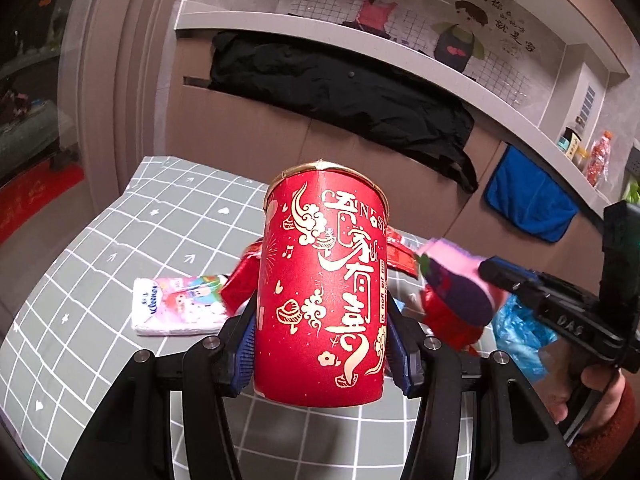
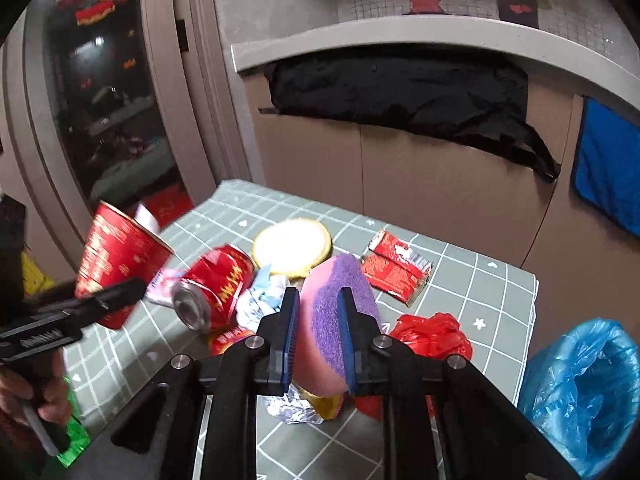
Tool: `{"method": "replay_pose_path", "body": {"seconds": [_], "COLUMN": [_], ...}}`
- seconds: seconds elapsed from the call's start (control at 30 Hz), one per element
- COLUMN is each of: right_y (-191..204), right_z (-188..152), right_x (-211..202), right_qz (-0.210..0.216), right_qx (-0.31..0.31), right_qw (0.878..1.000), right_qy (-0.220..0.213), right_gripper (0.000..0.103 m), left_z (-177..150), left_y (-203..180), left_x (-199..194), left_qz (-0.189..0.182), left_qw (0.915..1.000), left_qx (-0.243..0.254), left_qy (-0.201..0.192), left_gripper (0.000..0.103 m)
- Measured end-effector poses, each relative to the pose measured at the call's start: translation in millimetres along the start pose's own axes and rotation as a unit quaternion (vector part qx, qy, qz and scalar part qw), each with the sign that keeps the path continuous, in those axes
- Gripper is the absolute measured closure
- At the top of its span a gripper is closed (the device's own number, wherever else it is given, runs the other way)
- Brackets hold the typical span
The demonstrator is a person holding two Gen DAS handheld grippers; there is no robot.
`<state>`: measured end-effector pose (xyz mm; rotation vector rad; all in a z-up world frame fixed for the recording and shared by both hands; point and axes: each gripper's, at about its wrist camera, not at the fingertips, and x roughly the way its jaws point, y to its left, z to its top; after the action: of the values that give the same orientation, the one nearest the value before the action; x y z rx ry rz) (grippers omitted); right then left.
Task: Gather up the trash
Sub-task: 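Lift the red cup with the left gripper while the right gripper lifts the purple sponge, then carry the sponge over the blue bin and open the right gripper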
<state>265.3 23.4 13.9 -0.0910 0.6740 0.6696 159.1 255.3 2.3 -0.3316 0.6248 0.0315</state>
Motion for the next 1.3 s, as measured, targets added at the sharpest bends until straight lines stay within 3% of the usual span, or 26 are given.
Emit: {"method": "replay_pose_path", "body": {"seconds": [0.13,0.3,0.57,0.63,0.7,0.93,1.17,1.3], "right_y": [-3.0,-25.6,-121.2,-150.9,-178.1,-254.8,-294.3,-307.4], "right_z": [10.0,19.5,-4.6,-20.5,-36.3,-87.2,-106.0,-111.2], "right_x": [-22.8,-61.7,-155.0,-168.5,-174.6,-174.9,-155.2,-145.5], "right_qz": [-0.009,-0.032,-0.138,-0.167,-0.192,-0.206,-0.193,-0.186], "right_qx": [-0.002,0.011,0.057,0.073,0.089,0.164,0.197,0.212], "right_qw": [0.999,0.996,0.977,0.972,0.967,0.958,0.957,0.954], "right_qy": [-0.035,-0.085,-0.150,-0.151,-0.144,-0.114,-0.094,-0.097], "right_gripper": [0.086,0.086,0.086,0.086,0.086,0.086,0.086,0.082], "left_z": [10.6,28.6,33.9,28.6,19.9,-13.2,-30.0,-37.7], "left_y": [-20.3,-68.3,-189.6,-222.3,-256.2,-340.3,-366.5,-372.1], "left_x": [-3.5,-0.5,40.2,63.6,89.3,150.1,188.4,201.5], "left_qz": [-0.003,-0.038,-0.095,-0.124,-0.130,-0.143,-0.159,-0.150], "left_qw": [0.9996,0.9979,0.9894,0.9882,0.9869,0.9773,0.9701,0.9673], "left_qx": [0.021,0.040,0.079,0.076,0.093,0.152,0.162,0.173], "left_qy": [-0.018,-0.033,-0.076,-0.046,-0.021,0.037,0.085,0.110], "left_gripper": [0.048,0.048,0.048,0.048,0.048,0.048,0.048,0.047]}}
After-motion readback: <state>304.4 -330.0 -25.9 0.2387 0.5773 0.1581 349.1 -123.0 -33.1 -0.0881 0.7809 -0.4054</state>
